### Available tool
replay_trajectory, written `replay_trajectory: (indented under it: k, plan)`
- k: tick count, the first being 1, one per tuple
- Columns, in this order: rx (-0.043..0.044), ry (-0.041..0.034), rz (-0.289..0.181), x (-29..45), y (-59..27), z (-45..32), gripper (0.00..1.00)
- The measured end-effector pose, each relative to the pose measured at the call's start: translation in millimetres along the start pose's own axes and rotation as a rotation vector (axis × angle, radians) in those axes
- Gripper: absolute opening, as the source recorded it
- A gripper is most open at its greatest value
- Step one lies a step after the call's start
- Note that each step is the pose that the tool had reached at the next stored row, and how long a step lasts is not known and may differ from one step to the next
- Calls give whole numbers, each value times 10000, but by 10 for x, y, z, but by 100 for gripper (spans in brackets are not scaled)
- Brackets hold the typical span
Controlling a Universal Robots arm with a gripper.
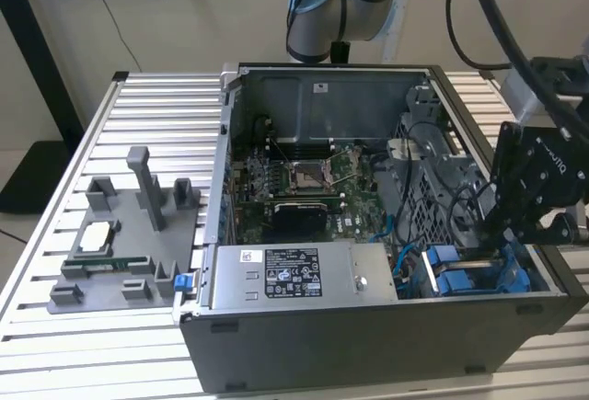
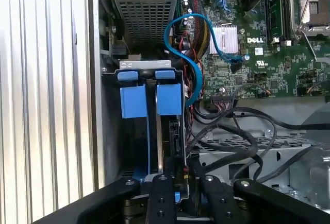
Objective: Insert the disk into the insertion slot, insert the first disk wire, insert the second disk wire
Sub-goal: 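Insert the second disk wire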
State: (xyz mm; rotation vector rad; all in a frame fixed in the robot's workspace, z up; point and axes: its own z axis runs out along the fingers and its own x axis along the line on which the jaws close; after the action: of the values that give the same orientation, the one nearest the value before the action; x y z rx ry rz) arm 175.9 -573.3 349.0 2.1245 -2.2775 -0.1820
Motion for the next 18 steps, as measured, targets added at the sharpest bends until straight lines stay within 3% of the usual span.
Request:
replay_trajectory:
  k: [9,18]
  plan:
    - [1,4,1,-20,34,-322,100]
    - [1,3,0,-22,36,-348,100]
